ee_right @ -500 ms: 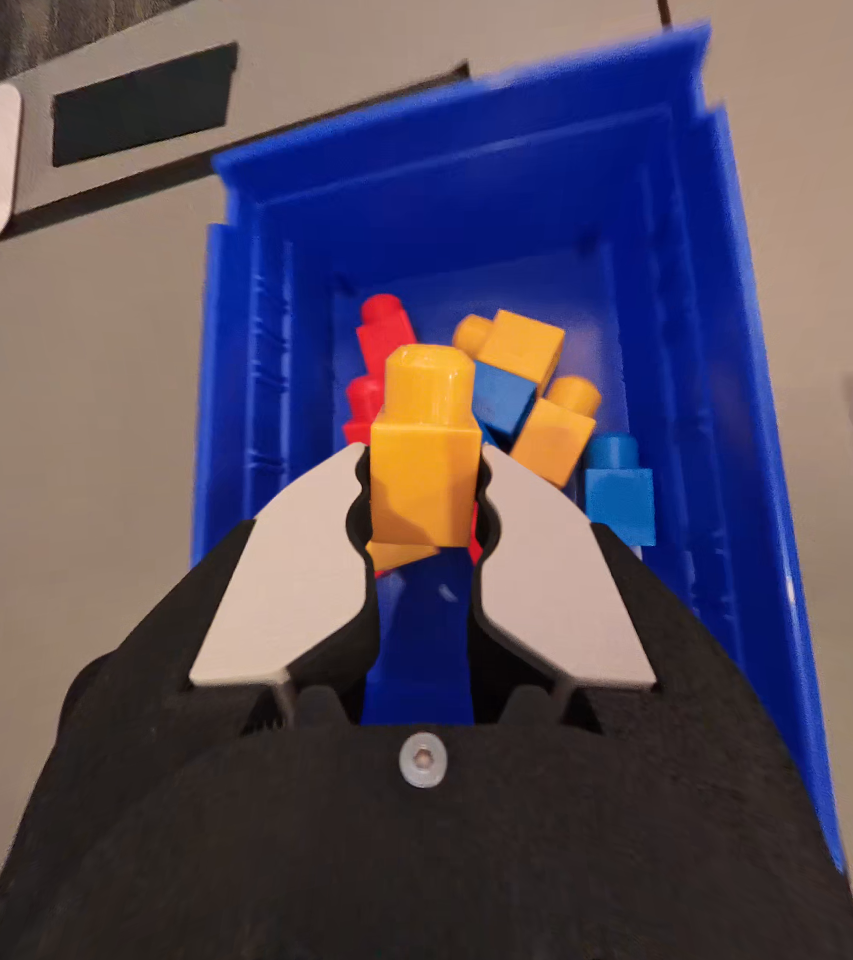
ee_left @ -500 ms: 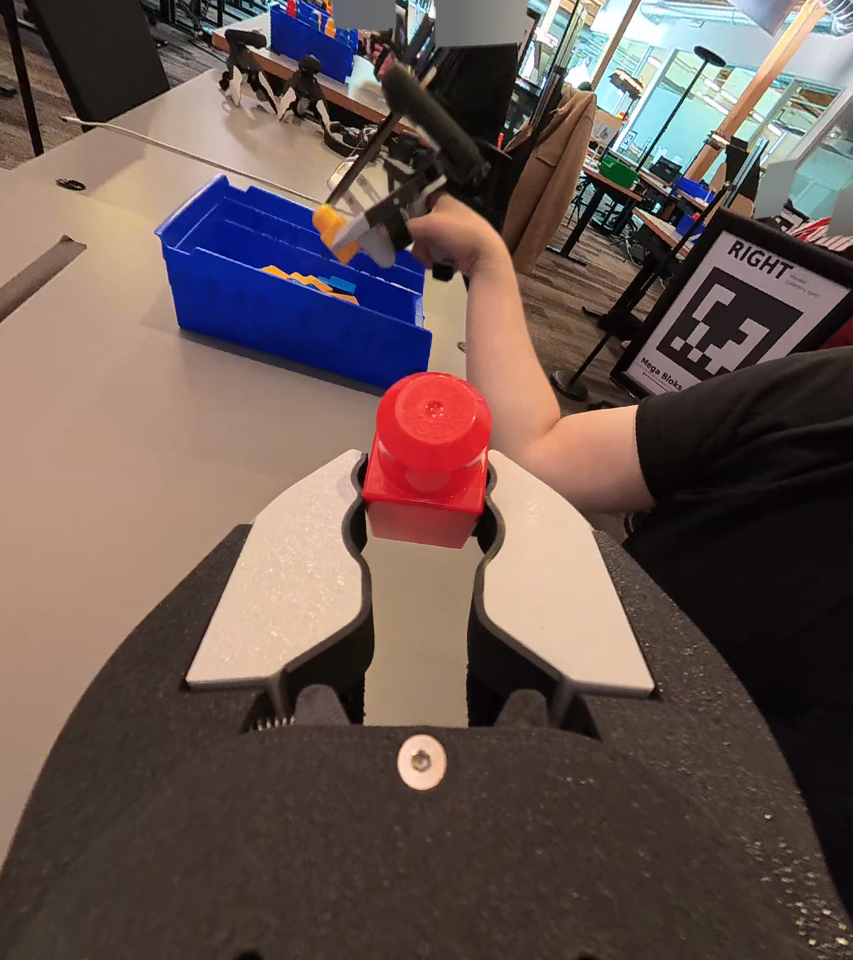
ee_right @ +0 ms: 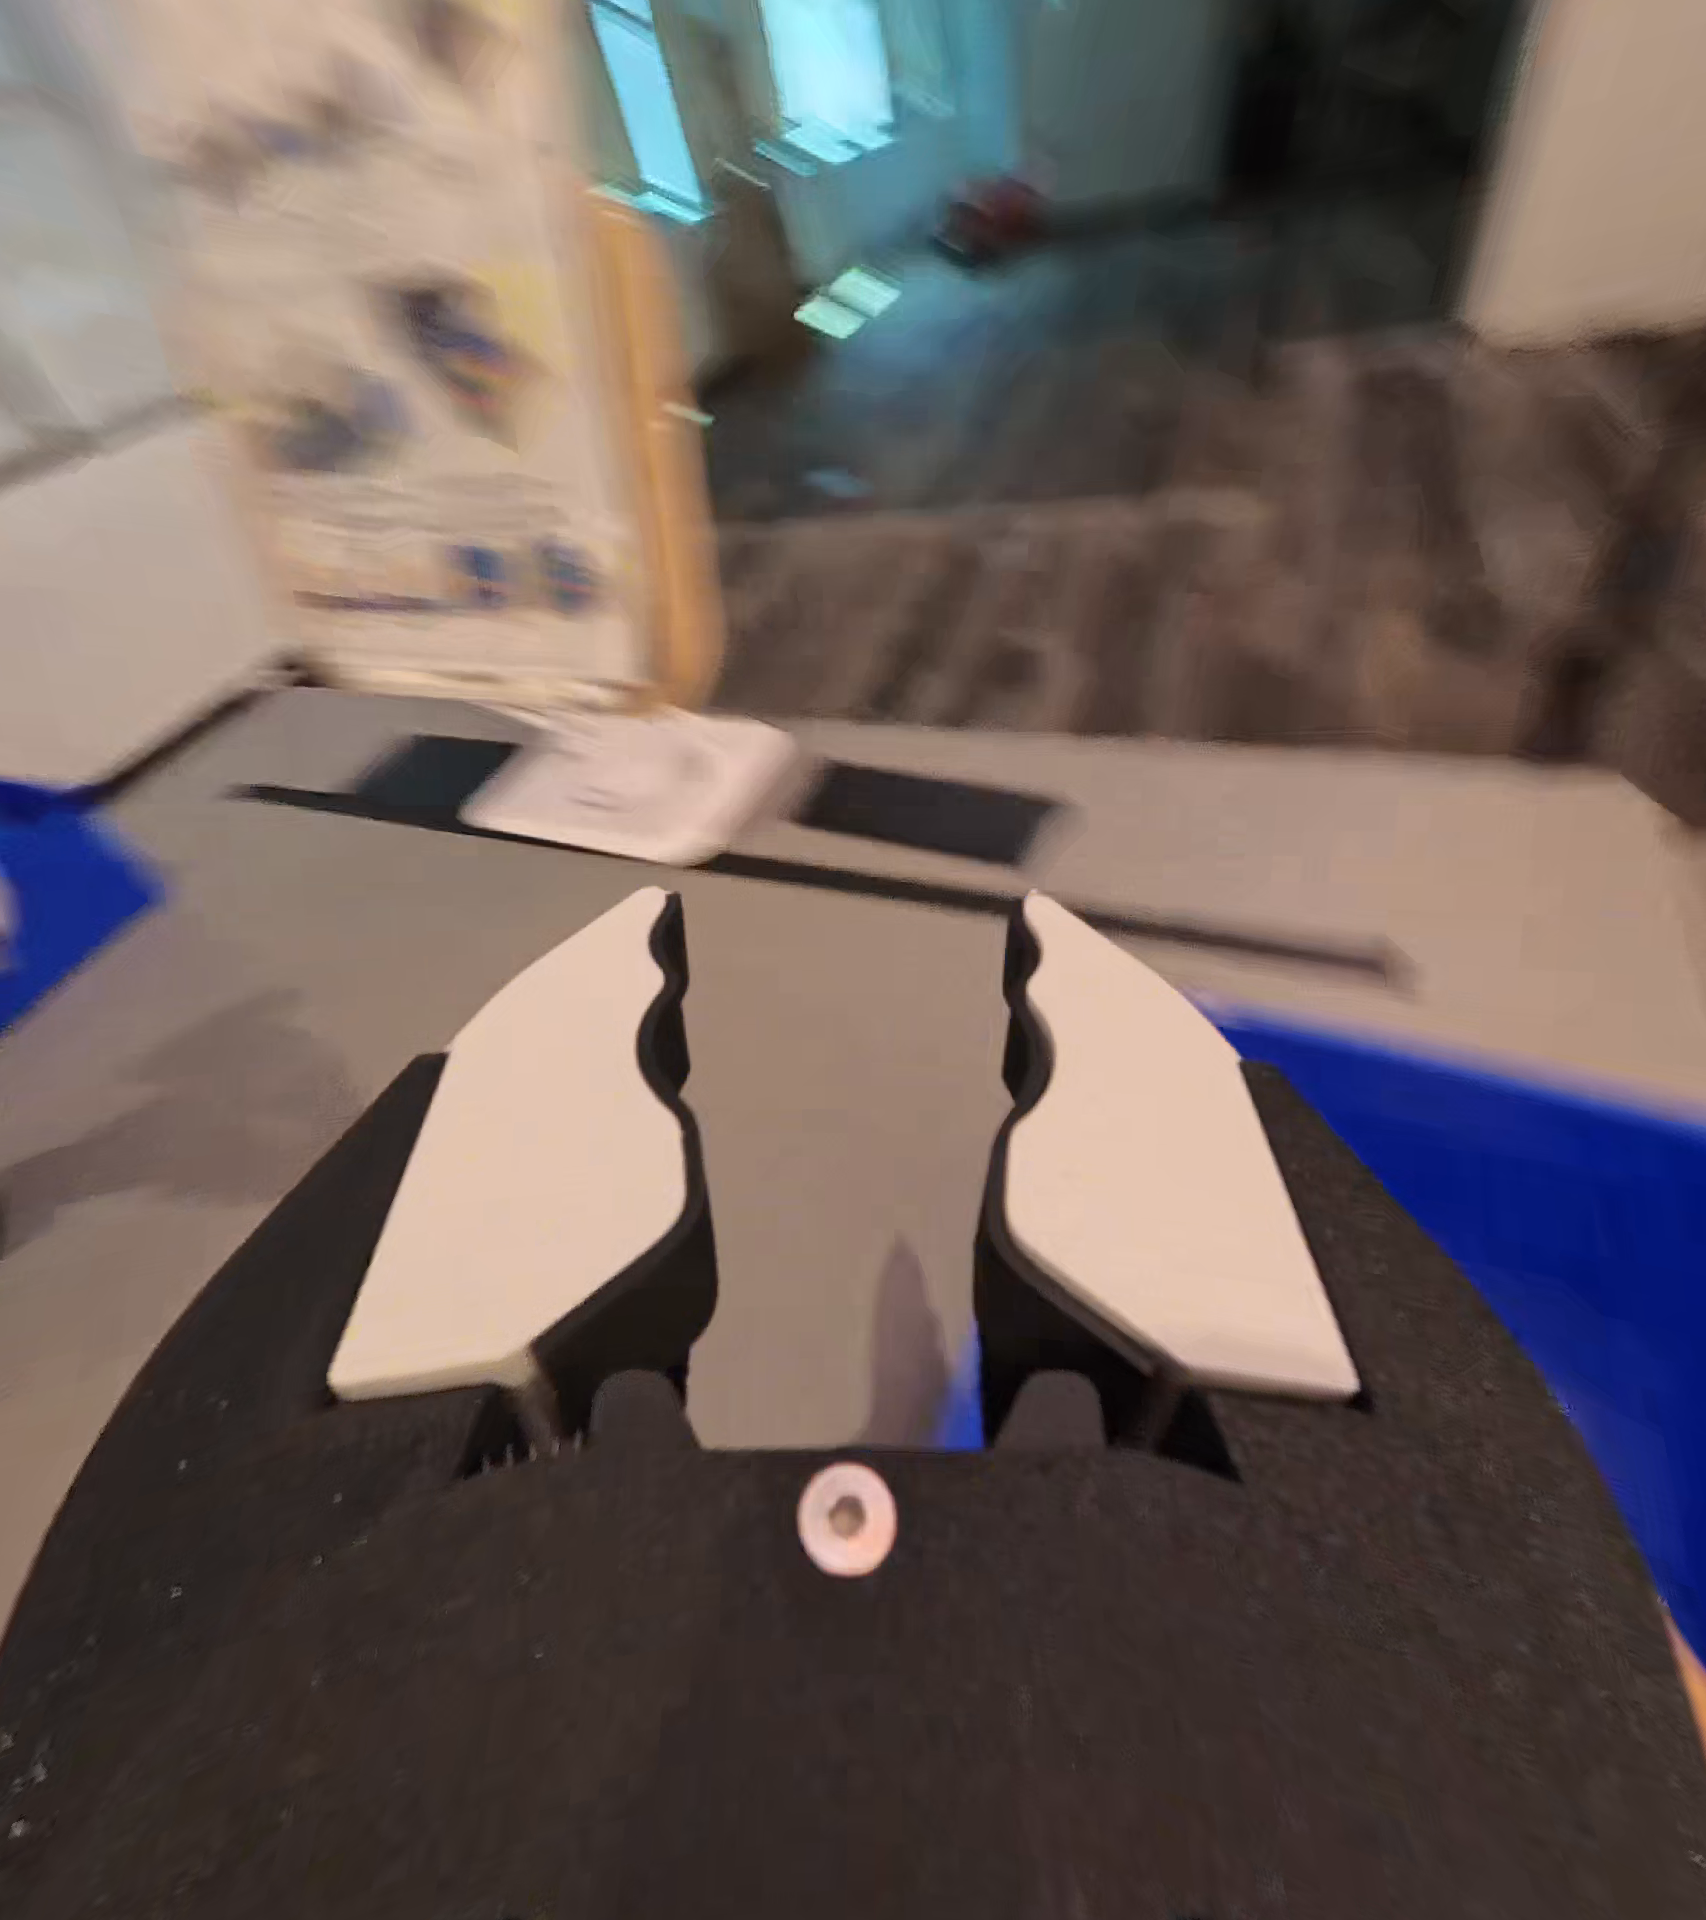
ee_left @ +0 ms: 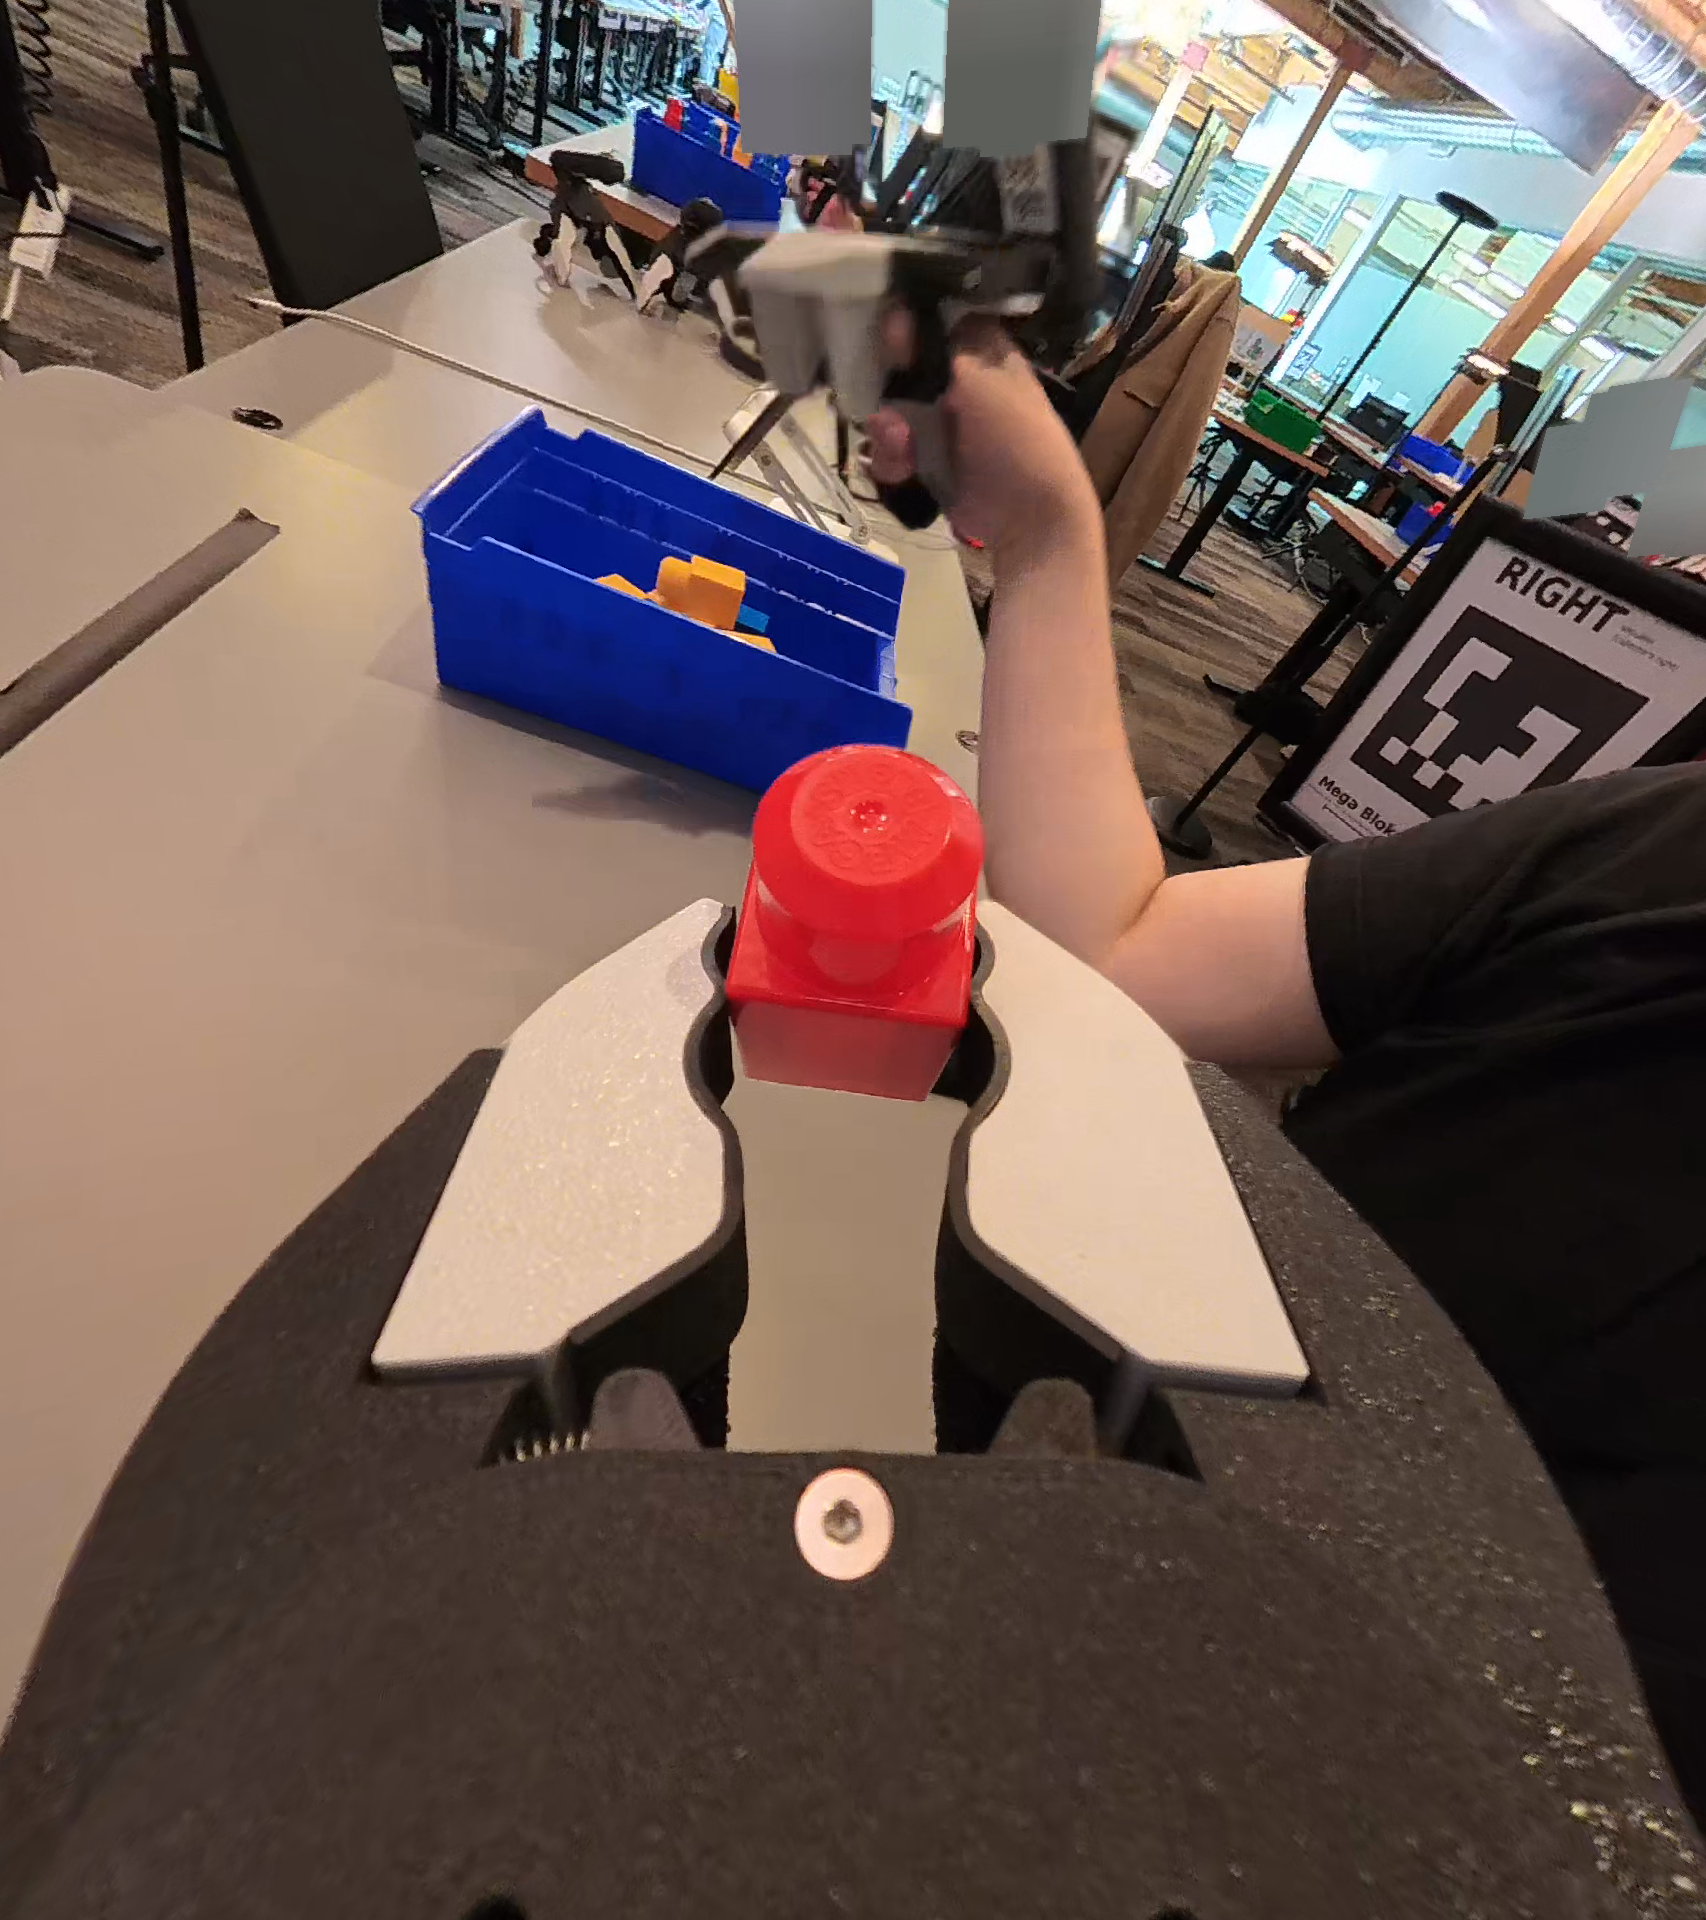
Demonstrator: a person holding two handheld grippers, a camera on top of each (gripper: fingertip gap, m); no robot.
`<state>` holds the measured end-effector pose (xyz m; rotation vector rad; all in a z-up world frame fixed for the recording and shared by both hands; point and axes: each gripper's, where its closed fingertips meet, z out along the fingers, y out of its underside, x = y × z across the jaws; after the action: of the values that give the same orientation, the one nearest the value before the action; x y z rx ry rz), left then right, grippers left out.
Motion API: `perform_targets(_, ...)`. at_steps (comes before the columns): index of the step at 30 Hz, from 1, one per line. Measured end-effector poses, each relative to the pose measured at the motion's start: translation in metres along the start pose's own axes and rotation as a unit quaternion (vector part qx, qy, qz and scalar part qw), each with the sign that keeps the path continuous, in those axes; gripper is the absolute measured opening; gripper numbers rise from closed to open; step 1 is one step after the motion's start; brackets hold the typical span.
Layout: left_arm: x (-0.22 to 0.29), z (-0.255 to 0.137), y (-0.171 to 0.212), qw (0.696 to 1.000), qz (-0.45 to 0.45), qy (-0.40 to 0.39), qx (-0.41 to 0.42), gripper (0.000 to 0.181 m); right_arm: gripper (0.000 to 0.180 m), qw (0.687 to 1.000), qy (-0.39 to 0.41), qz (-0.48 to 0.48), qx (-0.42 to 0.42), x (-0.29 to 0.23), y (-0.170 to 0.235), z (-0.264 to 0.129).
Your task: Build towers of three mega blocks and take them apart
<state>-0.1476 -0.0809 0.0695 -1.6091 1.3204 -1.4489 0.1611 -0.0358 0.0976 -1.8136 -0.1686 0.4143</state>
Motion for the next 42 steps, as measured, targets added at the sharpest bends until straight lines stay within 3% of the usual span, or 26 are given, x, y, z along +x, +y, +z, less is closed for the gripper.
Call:
perform_targets(4, -0.001, -0.002, -0.001, 1.000, 0.011, -0.015, 0.000, 0.040, 0.052, 0.955, -0.282, -0.080, 0.030, -0.161, -0.030, 0.028)
perform_targets(7, -0.001, -0.003, -0.001, 0.999, 0.021, -0.025, -0.004, 0.040, 0.050, 0.911, -0.396, -0.119, -0.014, -0.247, -0.013, 0.050)
perform_targets(14, 0.002, -0.003, -0.001, 0.999, 0.035, -0.029, -0.011, 0.040, 0.048, 0.882, -0.453, -0.122, -0.049, -0.327, 0.017, 0.086)
perform_targets(18, 0.003, -0.001, 0.000, 0.999, 0.037, -0.025, -0.014, 0.040, 0.050, 0.878, -0.454, -0.129, -0.085, -0.338, 0.036, 0.098)
perform_targets(20, 0.004, 0.000, 0.001, 0.999, 0.039, -0.024, -0.019, 0.040, 0.029, 0.871, -0.459, -0.157, -0.083, -0.343, 0.041, 0.099)
perform_targets(25, 0.009, -0.001, -0.004, 0.999, 0.042, -0.017, -0.003, 0.044, 0.028, 0.867, -0.464, -0.162, -0.080, -0.341, 0.037, 0.094)
perform_targets(27, 0.005, -0.003, -0.006, 0.999, 0.036, -0.028, 0.003, 0.059, 0.028, 0.875, -0.452, -0.161, -0.065, -0.329, 0.027, 0.089)
perform_targets(30, 0.003, -0.009, -0.010, 0.999, 0.035, -0.032, 0.016, 0.058, 0.029, 0.906, -0.390, -0.162, -0.029, -0.279, -0.002, 0.073)
perform_targets(33, 0.002, -0.016, -0.015, 0.999, 0.016, -0.028, 0.033, 0.052, 0.028, 0.968, -0.170, -0.181, -0.031, -0.164, -0.014, 0.067)
perform_targets(35, 0.001, -0.020, -0.017, 0.999, -0.001, -0.023, 0.044, 0.048, 0.029, 0.977, 0.026, -0.182, -0.107, -0.059, 0.006, 0.051)
perform_targets(37, -0.001, -0.024, -0.020, 0.998, -0.013, -0.019, 0.054, 0.047, 0.029, 0.963, 0.140, -0.136, -0.188, 0.021, 0.042, 0.023)
perform_targets(42, -0.003, -0.027, -0.020, 0.998, -0.014, -0.020, 0.056, 0.042, 0.029, 0.961, 0.178, 0.029, -0.210, 0.109, 0.106, -0.001)
